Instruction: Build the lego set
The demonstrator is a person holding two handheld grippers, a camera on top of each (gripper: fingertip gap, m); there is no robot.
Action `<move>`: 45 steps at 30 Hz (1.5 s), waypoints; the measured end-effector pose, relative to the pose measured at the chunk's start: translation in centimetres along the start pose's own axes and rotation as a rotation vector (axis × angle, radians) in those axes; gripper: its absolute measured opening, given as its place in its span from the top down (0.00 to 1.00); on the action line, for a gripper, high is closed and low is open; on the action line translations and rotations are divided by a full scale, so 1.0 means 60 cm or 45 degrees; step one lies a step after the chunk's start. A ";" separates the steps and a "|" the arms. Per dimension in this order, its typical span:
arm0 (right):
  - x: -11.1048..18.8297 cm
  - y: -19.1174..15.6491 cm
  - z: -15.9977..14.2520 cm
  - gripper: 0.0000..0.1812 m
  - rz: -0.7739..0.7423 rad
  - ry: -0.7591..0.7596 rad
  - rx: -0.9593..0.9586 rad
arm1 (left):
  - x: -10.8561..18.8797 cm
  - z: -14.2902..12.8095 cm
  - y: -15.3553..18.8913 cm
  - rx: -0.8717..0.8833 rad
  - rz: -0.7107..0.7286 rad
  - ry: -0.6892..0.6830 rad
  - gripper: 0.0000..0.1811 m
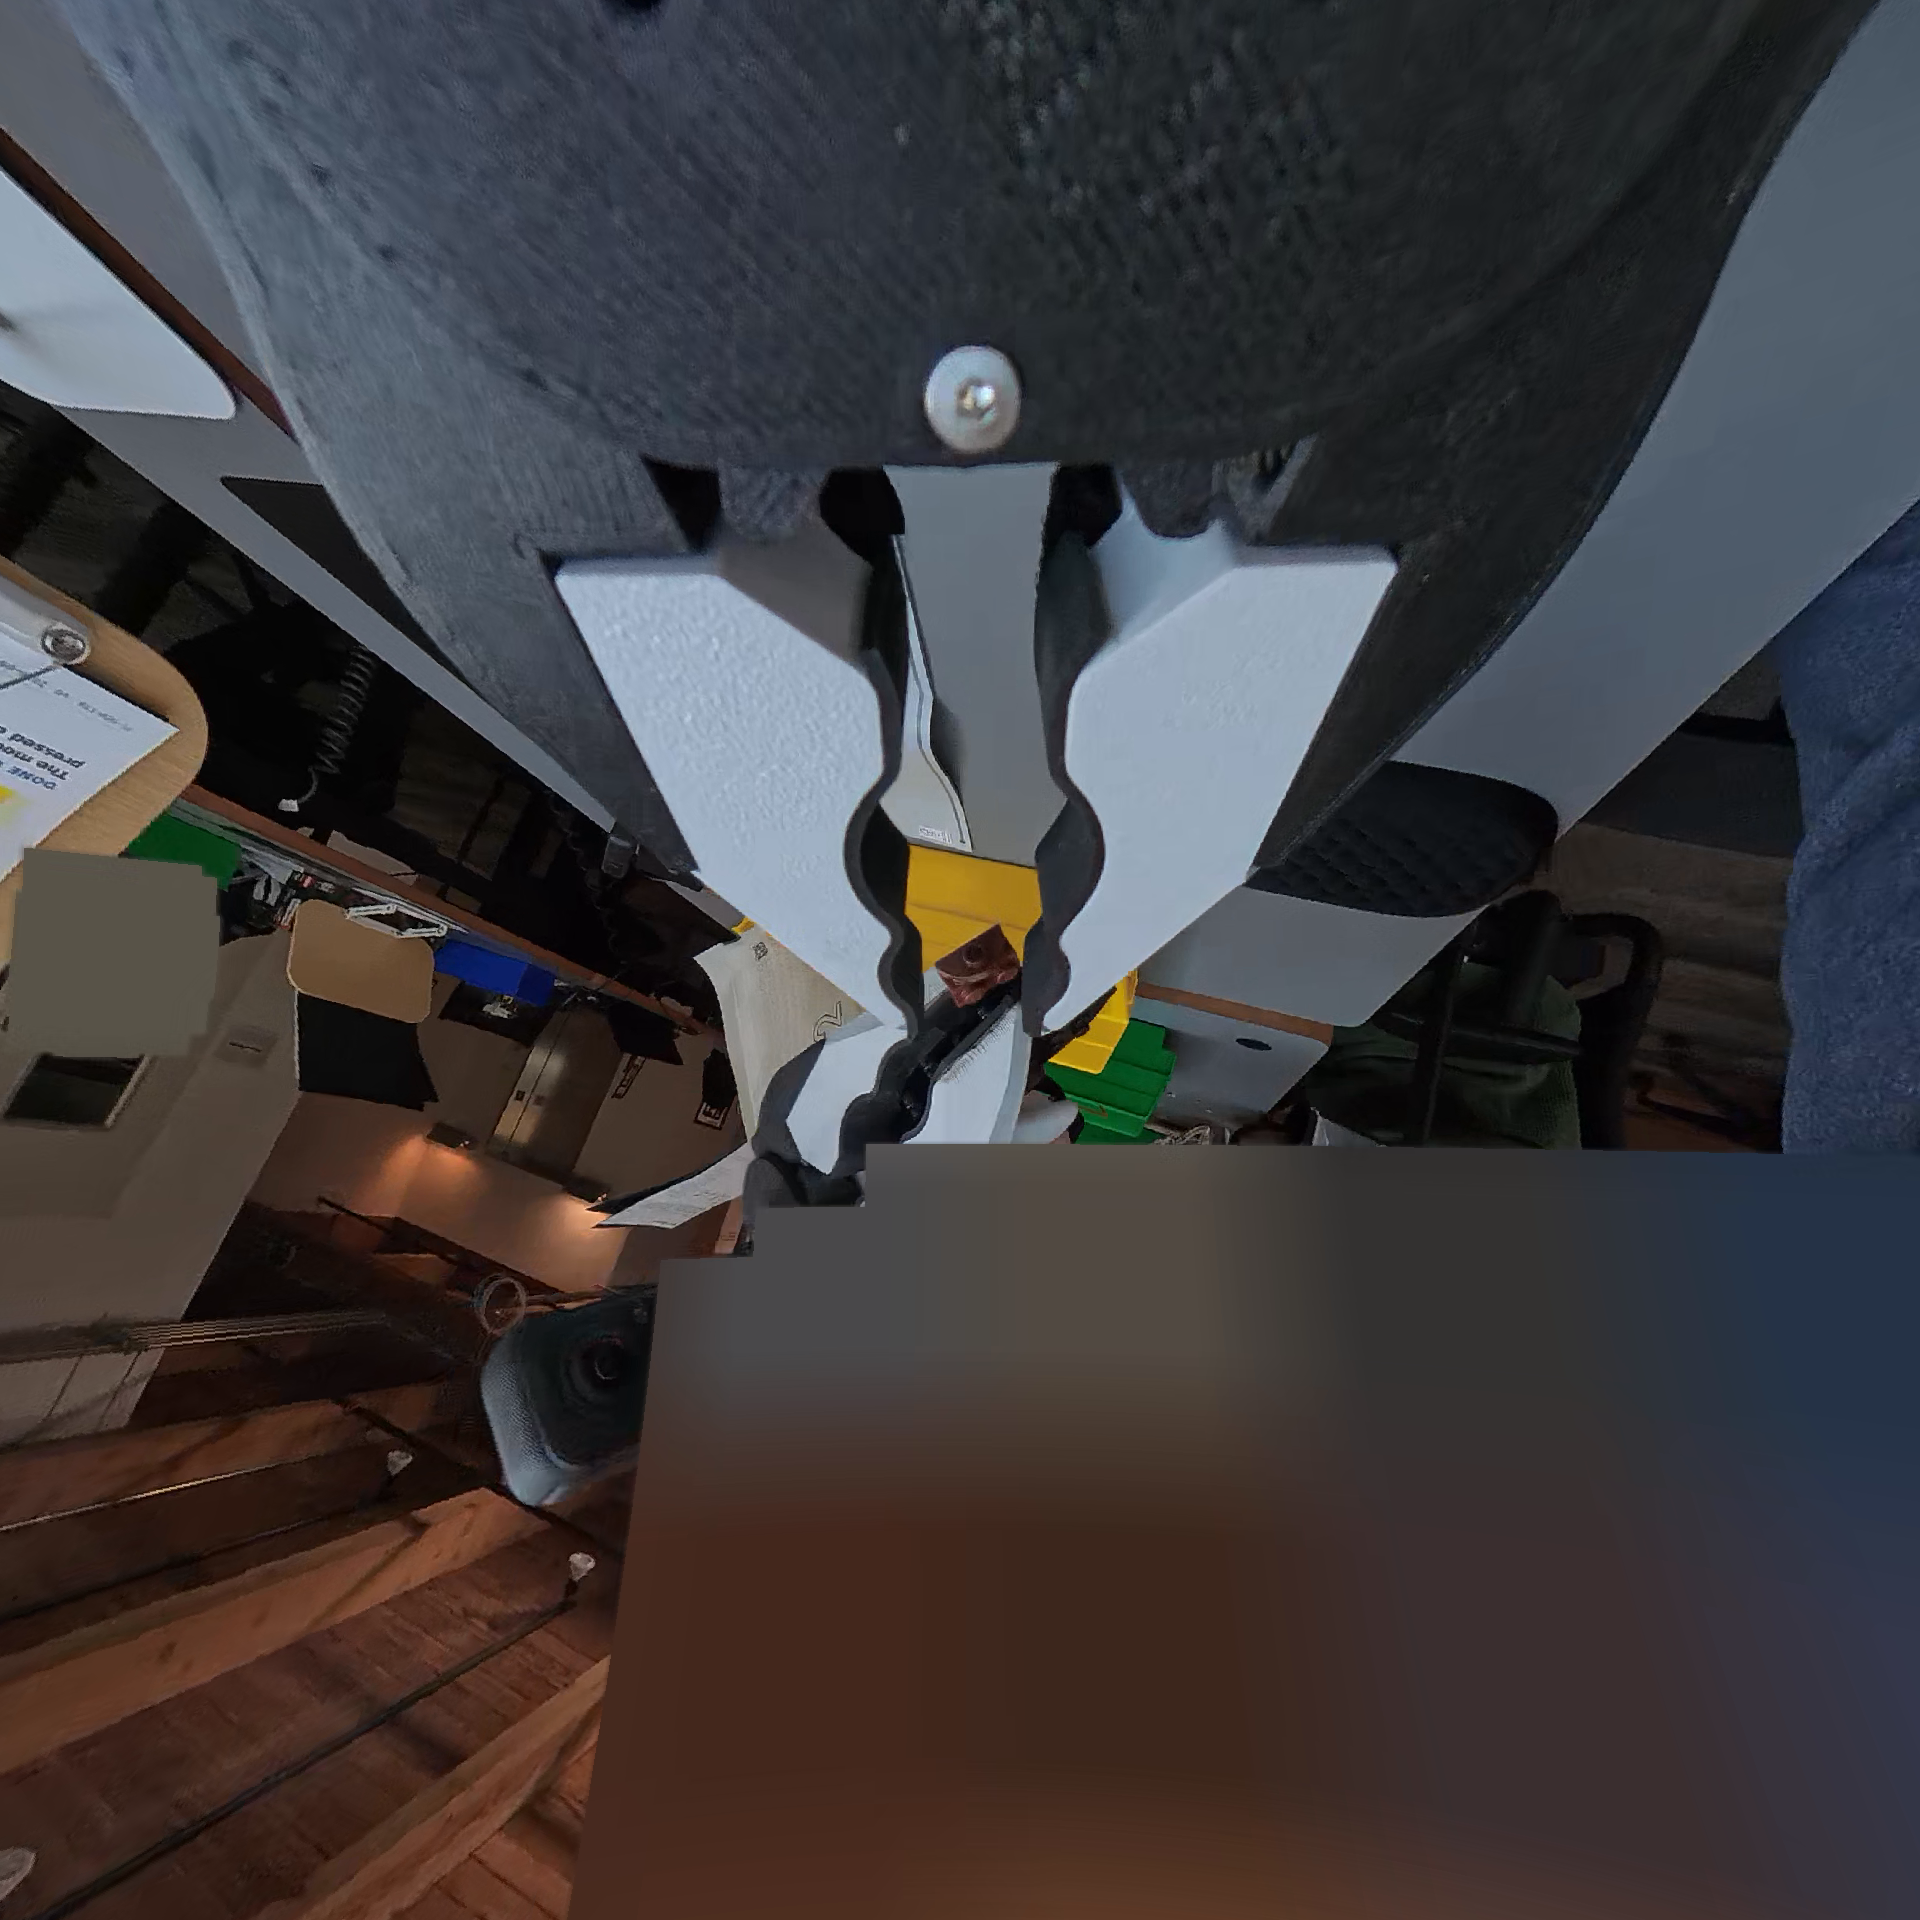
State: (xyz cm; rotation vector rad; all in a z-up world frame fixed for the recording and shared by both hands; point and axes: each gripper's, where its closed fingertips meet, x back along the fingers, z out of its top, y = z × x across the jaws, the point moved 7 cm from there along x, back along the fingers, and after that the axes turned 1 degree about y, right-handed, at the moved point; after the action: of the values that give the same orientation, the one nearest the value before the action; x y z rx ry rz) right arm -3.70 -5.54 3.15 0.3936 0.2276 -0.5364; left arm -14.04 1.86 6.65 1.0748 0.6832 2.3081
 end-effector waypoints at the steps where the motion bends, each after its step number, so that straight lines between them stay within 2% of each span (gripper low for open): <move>1: 0.003 0.007 0.002 0.89 -0.024 0.016 -0.046 | 0.002 0.003 0.004 -0.080 0.049 0.021 0.96; 6: 0.001 0.024 -0.006 0.81 0.002 0.032 -0.307 | 0.006 0.012 0.024 -0.424 0.269 0.138 0.96; 8: -0.004 0.019 -0.010 0.83 0.039 -0.002 -0.328 | 0.006 0.013 0.031 -0.544 0.354 0.185 0.96; 10: -0.005 0.015 -0.009 0.89 0.033 -0.013 -0.277 | 0.004 0.012 0.038 -0.653 0.418 0.221 0.96; 16: -0.001 0.010 0.004 0.93 0.026 0.035 -0.196 | -0.011 0.005 0.055 -0.856 0.468 0.260 0.96; 21: 0.002 -0.004 0.014 0.95 0.049 0.032 -0.036 | -0.018 -0.002 0.068 -0.983 0.494 0.257 0.96; 25: 0.002 -0.013 0.019 0.91 0.096 0.039 0.011 | -0.023 -0.012 0.077 -1.164 0.614 0.203 0.96; 27: 0.001 -0.016 0.021 0.91 0.099 0.050 0.018 | -0.027 -0.017 0.081 -1.271 0.703 0.149 0.96; 29: 0.000 -0.018 0.021 0.96 0.095 0.034 0.044 | -0.032 -0.024 0.084 -1.366 0.768 0.105 0.96; 45: -0.005 -0.032 0.024 0.96 0.106 -0.136 0.197 | -0.041 -0.039 0.088 -1.506 0.872 -0.024 0.96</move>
State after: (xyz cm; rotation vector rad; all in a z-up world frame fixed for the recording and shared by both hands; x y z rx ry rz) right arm -4.83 -7.54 3.95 0.5213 0.0664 -0.4927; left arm -15.71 -4.14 7.32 0.7385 -1.1407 2.5088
